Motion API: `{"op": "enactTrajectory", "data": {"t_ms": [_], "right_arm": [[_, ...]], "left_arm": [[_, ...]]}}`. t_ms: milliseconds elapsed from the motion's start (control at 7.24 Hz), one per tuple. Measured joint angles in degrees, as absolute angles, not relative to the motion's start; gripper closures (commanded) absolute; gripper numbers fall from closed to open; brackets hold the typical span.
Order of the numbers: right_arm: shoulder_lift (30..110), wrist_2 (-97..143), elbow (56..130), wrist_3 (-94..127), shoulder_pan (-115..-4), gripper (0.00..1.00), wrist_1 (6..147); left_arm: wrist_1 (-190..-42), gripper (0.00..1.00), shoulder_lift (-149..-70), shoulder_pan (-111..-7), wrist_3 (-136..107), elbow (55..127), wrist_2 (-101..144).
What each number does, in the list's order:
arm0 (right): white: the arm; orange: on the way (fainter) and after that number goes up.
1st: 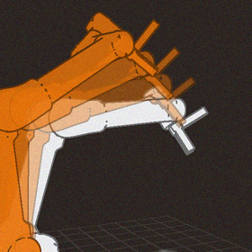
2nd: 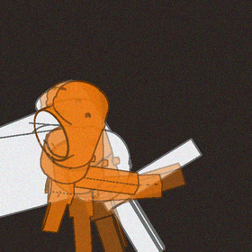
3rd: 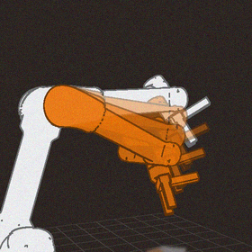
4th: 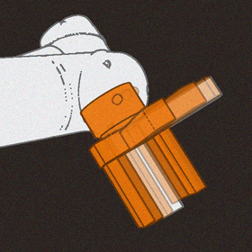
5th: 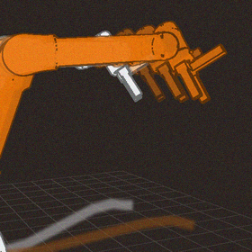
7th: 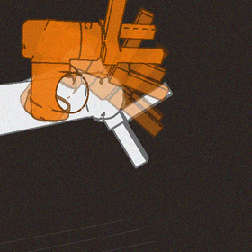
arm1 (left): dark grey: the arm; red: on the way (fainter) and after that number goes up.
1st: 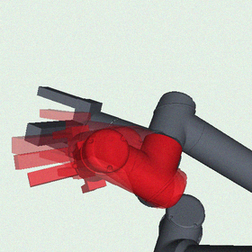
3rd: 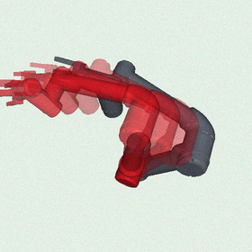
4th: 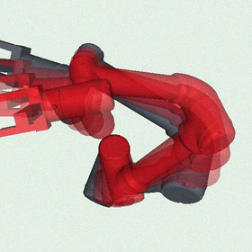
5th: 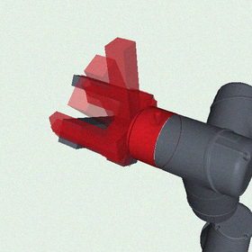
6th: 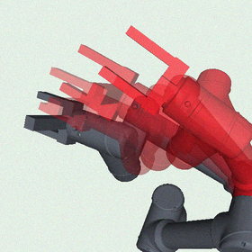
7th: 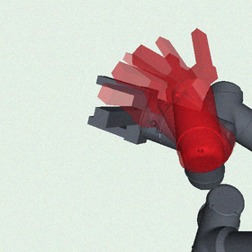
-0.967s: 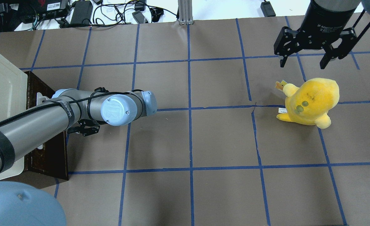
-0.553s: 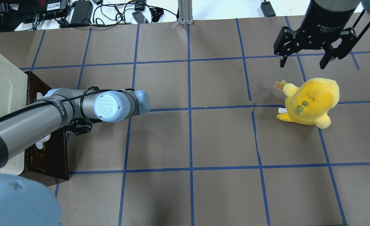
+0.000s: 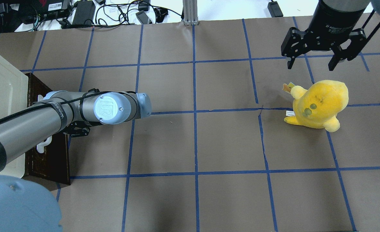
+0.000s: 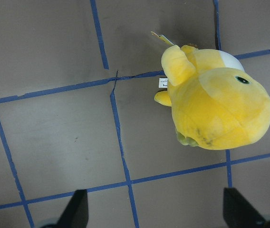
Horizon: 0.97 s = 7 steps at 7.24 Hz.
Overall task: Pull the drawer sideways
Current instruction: 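Close the left gripper around the white drawer handle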
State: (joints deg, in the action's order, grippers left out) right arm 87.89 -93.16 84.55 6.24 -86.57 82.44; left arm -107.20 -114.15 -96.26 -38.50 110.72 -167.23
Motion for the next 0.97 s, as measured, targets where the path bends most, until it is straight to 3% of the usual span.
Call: {"op": "enactTrajectory", "data": {"t_ms": [138, 967], "right_arm": [[87.9, -93.2, 84.6, 6.2, -86.6, 0.00, 82.4], [87.9, -93.2, 84.6, 6.2, -86.6, 0.00, 82.4]], "left_arm": [[-107.2, 0.68, -114.2, -96.2, -38.5, 110.7, -167.2], [-107.2, 0.69, -114.5, -96.4, -39.1, 110.7, -167.3]]}}
